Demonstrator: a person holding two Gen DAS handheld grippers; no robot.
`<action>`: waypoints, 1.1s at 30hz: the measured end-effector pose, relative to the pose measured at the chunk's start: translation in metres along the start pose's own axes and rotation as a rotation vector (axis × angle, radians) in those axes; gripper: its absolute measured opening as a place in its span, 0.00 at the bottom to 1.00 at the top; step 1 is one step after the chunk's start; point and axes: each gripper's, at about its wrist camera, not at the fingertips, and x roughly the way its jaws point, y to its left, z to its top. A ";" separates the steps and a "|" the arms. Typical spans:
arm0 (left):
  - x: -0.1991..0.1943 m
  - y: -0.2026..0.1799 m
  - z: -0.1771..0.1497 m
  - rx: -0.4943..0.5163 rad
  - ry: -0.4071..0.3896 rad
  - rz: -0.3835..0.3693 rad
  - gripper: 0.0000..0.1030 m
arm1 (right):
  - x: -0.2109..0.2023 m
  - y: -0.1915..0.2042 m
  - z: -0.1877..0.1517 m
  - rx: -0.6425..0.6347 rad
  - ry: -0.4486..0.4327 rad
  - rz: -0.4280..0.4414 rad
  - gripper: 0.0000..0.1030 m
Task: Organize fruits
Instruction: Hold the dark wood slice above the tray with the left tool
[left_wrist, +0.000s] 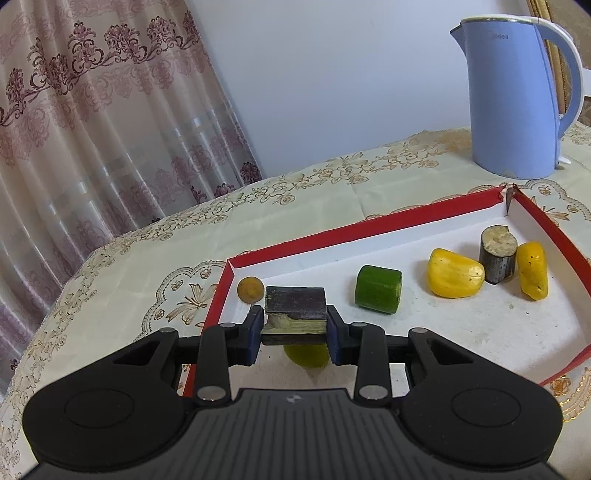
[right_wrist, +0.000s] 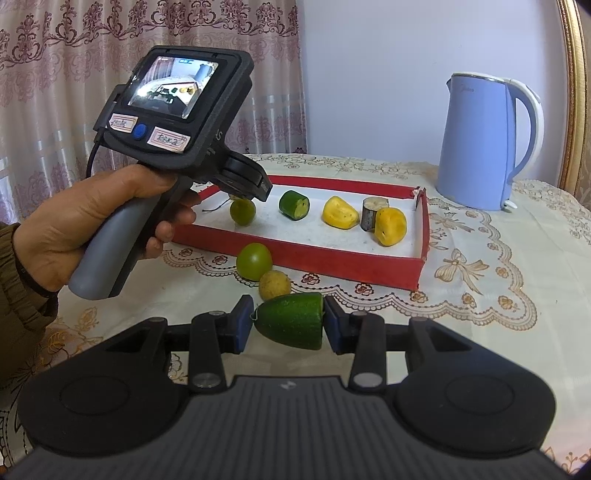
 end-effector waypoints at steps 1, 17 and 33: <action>0.001 0.000 0.000 0.000 0.001 0.002 0.33 | 0.000 0.000 0.000 0.001 0.000 0.000 0.37; 0.014 -0.006 0.005 0.019 0.021 0.020 0.33 | 0.002 -0.004 -0.002 0.011 0.005 0.006 0.37; 0.019 -0.008 0.007 0.027 0.028 0.019 0.33 | 0.001 -0.006 0.000 0.012 0.006 0.003 0.37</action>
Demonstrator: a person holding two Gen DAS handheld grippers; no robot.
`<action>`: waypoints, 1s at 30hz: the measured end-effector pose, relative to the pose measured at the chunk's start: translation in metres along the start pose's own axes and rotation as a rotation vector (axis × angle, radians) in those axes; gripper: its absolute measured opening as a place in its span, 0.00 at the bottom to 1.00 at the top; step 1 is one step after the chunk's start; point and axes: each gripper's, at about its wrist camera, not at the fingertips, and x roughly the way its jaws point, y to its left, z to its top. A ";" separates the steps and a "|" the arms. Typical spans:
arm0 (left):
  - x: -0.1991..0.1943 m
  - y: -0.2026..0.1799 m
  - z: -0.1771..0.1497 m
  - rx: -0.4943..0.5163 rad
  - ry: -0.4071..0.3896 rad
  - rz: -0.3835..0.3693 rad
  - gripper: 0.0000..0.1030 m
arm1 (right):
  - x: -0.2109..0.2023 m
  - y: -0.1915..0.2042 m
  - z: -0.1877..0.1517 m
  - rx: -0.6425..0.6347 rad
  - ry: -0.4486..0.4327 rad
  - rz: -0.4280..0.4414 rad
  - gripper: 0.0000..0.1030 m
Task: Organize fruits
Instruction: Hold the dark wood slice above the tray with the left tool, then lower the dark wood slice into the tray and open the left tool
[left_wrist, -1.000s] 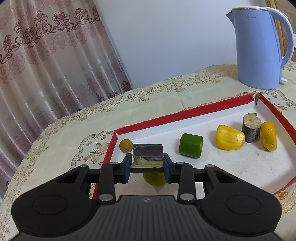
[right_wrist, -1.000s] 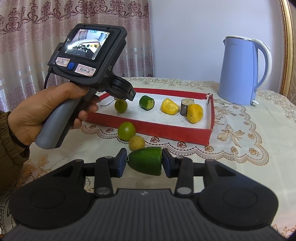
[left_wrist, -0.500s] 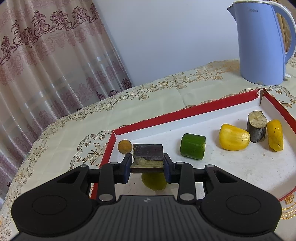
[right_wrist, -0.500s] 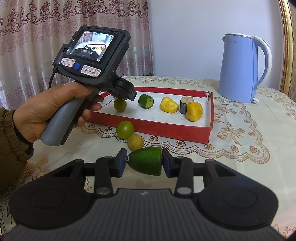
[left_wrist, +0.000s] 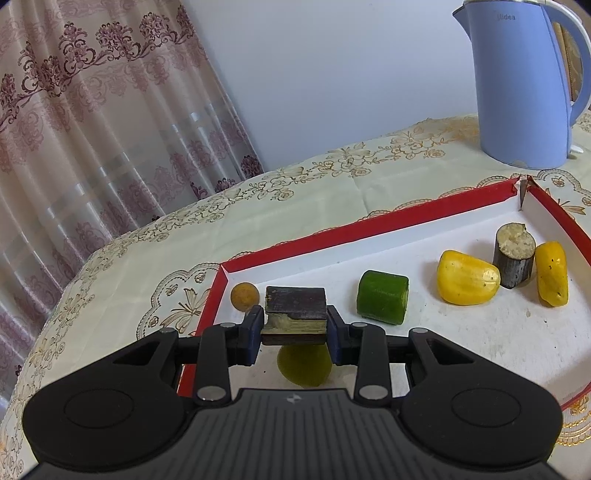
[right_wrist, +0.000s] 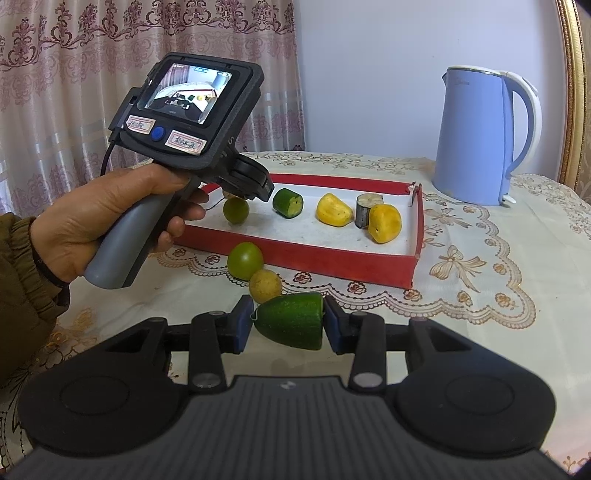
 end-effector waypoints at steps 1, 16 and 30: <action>0.001 0.000 0.001 0.000 0.001 0.000 0.33 | 0.000 -0.001 0.001 0.001 0.000 0.000 0.37; 0.010 0.006 0.014 -0.021 0.018 -0.009 0.33 | 0.002 -0.002 0.008 0.001 0.002 -0.006 0.37; 0.015 0.013 0.021 -0.049 0.026 -0.016 0.38 | 0.004 0.000 0.014 -0.004 0.006 -0.013 0.37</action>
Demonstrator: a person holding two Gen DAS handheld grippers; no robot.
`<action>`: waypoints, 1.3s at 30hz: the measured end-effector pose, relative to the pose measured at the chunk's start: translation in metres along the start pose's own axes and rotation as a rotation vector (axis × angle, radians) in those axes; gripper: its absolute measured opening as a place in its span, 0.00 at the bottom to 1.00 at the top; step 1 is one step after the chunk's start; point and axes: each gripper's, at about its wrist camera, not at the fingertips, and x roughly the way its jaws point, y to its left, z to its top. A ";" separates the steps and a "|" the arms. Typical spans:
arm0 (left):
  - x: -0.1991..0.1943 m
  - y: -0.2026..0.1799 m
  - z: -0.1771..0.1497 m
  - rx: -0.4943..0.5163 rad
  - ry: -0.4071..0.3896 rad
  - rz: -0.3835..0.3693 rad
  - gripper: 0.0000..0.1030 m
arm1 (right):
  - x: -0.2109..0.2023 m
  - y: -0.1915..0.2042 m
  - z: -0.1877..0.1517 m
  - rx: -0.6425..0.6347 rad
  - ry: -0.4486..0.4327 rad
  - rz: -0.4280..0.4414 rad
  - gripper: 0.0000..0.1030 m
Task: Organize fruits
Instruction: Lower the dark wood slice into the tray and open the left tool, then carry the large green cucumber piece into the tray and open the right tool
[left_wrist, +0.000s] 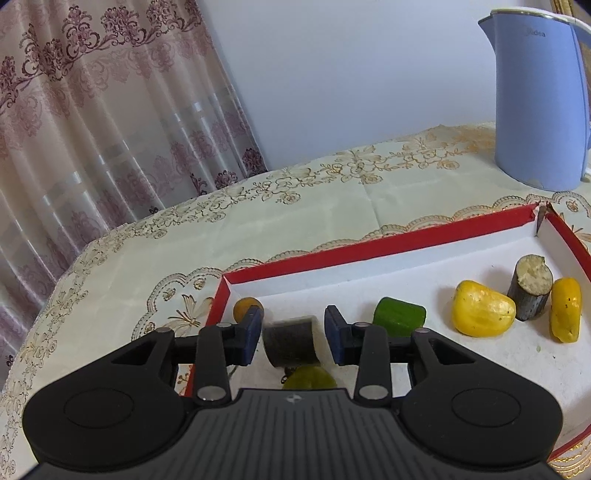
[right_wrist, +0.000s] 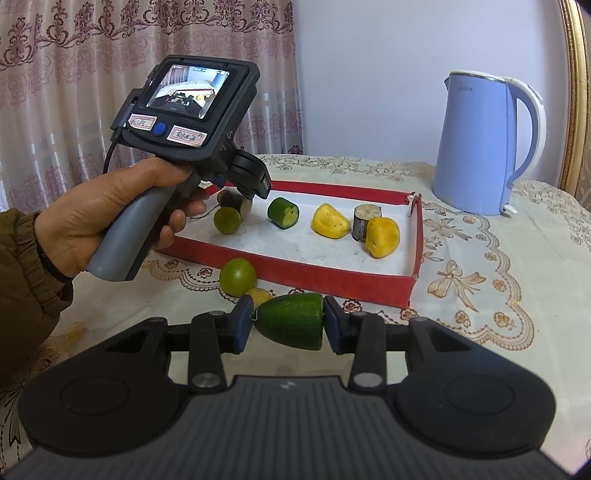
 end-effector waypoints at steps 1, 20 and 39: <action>-0.001 0.001 0.000 -0.002 -0.002 -0.003 0.39 | 0.000 0.000 0.000 0.000 0.001 0.000 0.37; -0.056 0.038 -0.025 -0.115 -0.053 -0.049 0.60 | 0.003 0.005 0.007 -0.005 -0.009 -0.006 0.37; -0.112 0.070 -0.080 -0.201 -0.088 -0.076 0.74 | 0.019 -0.008 0.021 0.036 -0.012 -0.069 0.37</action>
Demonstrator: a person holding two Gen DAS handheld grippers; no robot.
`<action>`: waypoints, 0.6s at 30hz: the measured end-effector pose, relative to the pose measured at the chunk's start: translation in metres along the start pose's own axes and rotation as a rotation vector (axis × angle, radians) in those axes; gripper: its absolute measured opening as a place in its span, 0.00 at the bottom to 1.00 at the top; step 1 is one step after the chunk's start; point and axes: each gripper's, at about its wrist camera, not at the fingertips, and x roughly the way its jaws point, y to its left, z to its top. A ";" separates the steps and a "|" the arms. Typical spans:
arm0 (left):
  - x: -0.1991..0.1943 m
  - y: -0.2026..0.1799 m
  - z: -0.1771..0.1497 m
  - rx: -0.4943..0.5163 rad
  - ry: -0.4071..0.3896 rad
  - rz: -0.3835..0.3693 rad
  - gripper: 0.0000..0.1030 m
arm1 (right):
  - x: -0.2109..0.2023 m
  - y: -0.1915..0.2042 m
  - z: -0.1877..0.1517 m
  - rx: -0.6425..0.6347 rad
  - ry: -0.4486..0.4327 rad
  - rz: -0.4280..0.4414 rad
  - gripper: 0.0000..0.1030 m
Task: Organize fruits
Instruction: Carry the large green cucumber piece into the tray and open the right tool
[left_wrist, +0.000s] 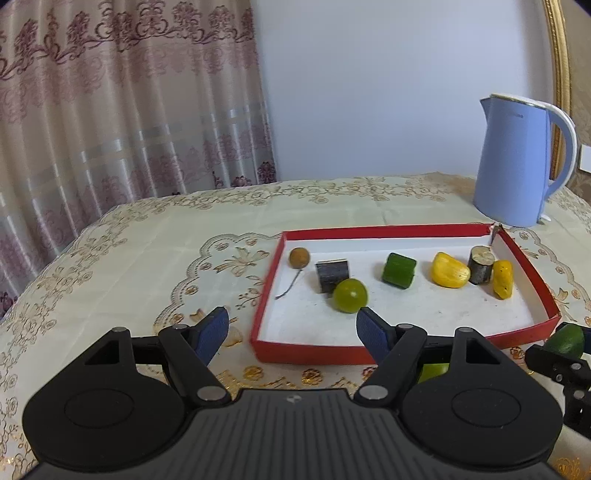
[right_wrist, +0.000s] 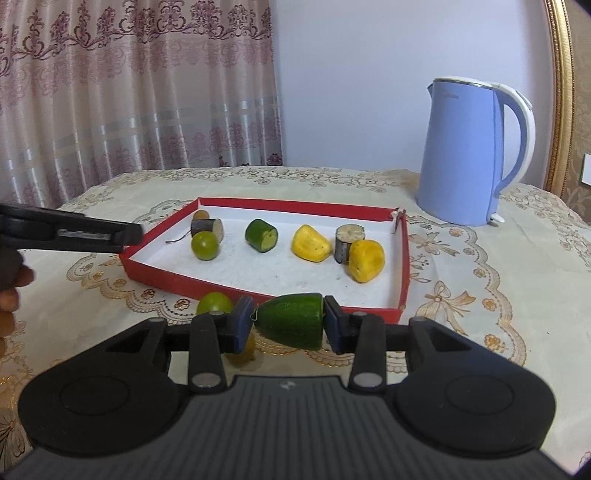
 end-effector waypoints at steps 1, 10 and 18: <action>-0.001 0.004 -0.001 -0.007 0.005 -0.005 0.74 | -0.001 0.000 -0.001 0.002 -0.001 -0.004 0.37; -0.004 0.027 -0.013 -0.065 0.039 -0.025 0.74 | 0.002 0.002 -0.016 -0.042 0.059 0.019 0.37; -0.004 0.029 -0.018 -0.052 0.054 -0.033 0.74 | 0.000 0.004 -0.028 -0.103 0.092 -0.044 0.82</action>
